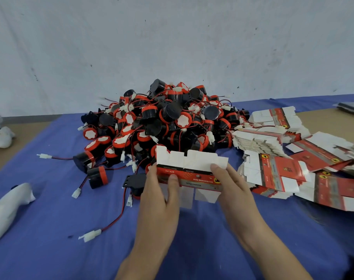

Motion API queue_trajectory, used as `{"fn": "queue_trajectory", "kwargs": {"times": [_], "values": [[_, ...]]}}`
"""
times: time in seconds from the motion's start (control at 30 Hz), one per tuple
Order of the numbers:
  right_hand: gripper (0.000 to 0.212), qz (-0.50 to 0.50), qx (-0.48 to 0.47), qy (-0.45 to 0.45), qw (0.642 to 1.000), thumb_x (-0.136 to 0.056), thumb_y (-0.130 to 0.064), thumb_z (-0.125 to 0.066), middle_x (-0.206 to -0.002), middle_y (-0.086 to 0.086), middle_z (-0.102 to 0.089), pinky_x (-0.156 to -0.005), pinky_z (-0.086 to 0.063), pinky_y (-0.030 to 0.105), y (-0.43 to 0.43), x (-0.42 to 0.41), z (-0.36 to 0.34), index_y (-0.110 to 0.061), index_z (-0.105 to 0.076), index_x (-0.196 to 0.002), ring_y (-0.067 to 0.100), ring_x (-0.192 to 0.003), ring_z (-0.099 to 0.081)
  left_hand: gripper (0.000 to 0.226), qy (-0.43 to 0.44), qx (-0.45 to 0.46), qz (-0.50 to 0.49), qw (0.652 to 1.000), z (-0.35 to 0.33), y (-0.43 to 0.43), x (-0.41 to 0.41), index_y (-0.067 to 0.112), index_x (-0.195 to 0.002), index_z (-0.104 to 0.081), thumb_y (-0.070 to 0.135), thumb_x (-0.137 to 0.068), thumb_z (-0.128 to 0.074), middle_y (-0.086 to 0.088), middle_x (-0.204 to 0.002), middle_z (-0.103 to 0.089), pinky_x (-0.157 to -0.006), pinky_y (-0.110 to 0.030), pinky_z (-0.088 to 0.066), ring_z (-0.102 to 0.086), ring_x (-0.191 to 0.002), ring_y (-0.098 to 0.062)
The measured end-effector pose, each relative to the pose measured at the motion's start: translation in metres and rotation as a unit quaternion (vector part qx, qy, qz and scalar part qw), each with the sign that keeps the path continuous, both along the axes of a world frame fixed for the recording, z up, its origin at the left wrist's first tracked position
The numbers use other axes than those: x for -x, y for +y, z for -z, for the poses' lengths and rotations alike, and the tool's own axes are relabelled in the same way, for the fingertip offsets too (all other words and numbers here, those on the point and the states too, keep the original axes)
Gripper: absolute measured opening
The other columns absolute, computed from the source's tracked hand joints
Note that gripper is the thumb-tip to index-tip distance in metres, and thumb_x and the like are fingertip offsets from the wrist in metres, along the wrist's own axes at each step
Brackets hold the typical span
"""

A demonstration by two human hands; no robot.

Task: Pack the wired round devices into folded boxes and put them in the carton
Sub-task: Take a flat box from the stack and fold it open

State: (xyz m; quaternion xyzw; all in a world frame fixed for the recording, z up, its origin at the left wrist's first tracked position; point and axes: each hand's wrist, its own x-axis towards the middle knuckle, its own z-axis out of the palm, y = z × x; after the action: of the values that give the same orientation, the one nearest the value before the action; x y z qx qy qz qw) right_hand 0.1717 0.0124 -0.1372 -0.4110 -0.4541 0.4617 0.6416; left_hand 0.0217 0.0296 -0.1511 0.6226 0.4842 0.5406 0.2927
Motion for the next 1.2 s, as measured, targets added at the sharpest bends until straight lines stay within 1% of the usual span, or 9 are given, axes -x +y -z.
{"fn": "queue_trajectory", "kwargs": {"times": [0.13,0.27,0.37,0.53,0.6,0.73,0.9,1.07,1.2], "values": [[0.03,0.012,-0.003,0.017,1.0,-0.09,-0.049,-0.055,-0.114,-0.005,-0.075,-0.087,-0.052,0.024,0.0,0.003,0.0,-0.037,-0.075,-0.11,0.01,-0.109,-0.069,0.051,-0.001,0.005,0.005,1.0,0.001,-0.003,-0.003,0.056,-0.141,-0.032,0.061,-0.091,-0.044,0.032,-0.133,-0.052,-0.094,-0.014,-0.039,-0.046,-0.125,0.012],[0.021,0.031,-0.023,0.01,0.999,-0.096,-0.045,-0.057,-0.112,-0.01,-0.075,-0.078,-0.051,0.009,-0.005,0.003,-0.002,-0.042,-0.075,-0.108,0.002,-0.105,-0.069,0.055,0.019,0.006,0.021,1.0,0.002,-0.003,-0.004,0.055,-0.144,-0.03,0.06,-0.092,-0.047,0.033,-0.139,-0.048,-0.096,-0.014,-0.038,-0.042,-0.129,0.012],[0.022,0.049,-0.036,-0.006,0.998,-0.1,-0.041,-0.053,-0.111,-0.011,-0.075,-0.079,-0.051,0.011,-0.007,0.003,-0.002,-0.042,-0.074,-0.107,0.002,-0.105,-0.068,0.056,0.024,-0.005,0.032,0.999,0.004,-0.001,-0.005,0.05,-0.147,-0.031,0.052,-0.096,-0.053,0.032,-0.141,-0.047,-0.096,-0.01,-0.036,-0.041,-0.131,0.012],[0.025,0.062,-0.042,-0.007,0.997,-0.086,-0.05,-0.055,-0.107,-0.013,-0.074,-0.078,-0.051,0.011,-0.009,0.004,-0.003,-0.039,-0.072,-0.101,0.001,-0.102,-0.067,0.052,0.015,-0.01,0.046,0.999,0.004,-0.002,-0.007,0.05,-0.144,-0.034,0.048,-0.096,-0.055,0.031,-0.137,-0.052,-0.092,-0.009,-0.039,-0.045,-0.127,0.012],[0.017,0.067,-0.038,-0.01,0.997,-0.091,-0.044,-0.056,-0.103,-0.013,-0.074,-0.075,-0.049,0.009,-0.008,0.004,-0.002,-0.038,-0.071,-0.097,-0.001,-0.097,-0.067,0.051,0.015,-0.016,0.051,0.998,0.005,-0.002,-0.008,0.048,-0.144,-0.035,0.046,-0.097,-0.056,0.029,-0.137,-0.053,-0.094,-0.013,-0.04,-0.046,-0.128,0.009],[0.014,0.08,-0.025,-0.007,0.996,-0.102,-0.025,-0.054,-0.094,-0.015,-0.074,-0.07,-0.048,0.006,-0.006,0.002,0.001,-0.026,-0.068,-0.099,-0.006,-0.089,-0.067,0.052,0.021,-0.019,0.051,0.998,0.006,-0.002,-0.009,0.048,-0.144,-0.035,0.044,-0.097,-0.056,0.029,-0.137,-0.053,-0.092,-0.004,-0.04,-0.046,-0.128,0.01],[0.01,0.089,-0.027,-0.009,0.996,-0.102,-0.018,-0.054,-0.095,-0.015,-0.074,-0.07,-0.05,0.008,-0.002,0.004,0.004,-0.021,-0.063,-0.106,-0.003,-0.091,-0.068,0.055,0.02,-0.017,0.064,0.998,0.005,-0.004,-0.01,0.042,-0.147,-0.034,0.042,-0.097,-0.057,0.024,-0.139,-0.052,-0.102,-0.021,-0.046,-0.047,-0.13,0.005],[0.014,0.094,-0.046,-0.024,0.994,-0.102,-0.018,-0.054,-0.101,-0.016,-0.072,-0.072,-0.052,0.011,-0.001,0.006,0.005,-0.022,-0.059,-0.115,-0.003,-0.094,-0.067,0.061,0.004,-0.009,0.09,0.996,0.006,-0.004,-0.01,0.04,-0.151,-0.03,0.041,-0.097,-0.059,0.024,-0.142,-0.049,-0.091,-0.007,-0.045,-0.047,-0.131,0.003],[0.026,0.078,-0.061,-0.049,0.994,-0.104,-0.02,-0.054,-0.111,-0.018,-0.069,-0.078,-0.052,0.012,0.001,0.01,0.008,-0.029,-0.057,-0.128,-0.004,-0.102,-0.065,0.061,-0.009,-0.012,0.135,0.991,0.004,-0.006,-0.013,0.046,-0.149,-0.031,0.04,-0.097,-0.062,0.023,-0.143,-0.05,-0.103,-0.032,-0.049,-0.049,-0.132,0.0]]}}
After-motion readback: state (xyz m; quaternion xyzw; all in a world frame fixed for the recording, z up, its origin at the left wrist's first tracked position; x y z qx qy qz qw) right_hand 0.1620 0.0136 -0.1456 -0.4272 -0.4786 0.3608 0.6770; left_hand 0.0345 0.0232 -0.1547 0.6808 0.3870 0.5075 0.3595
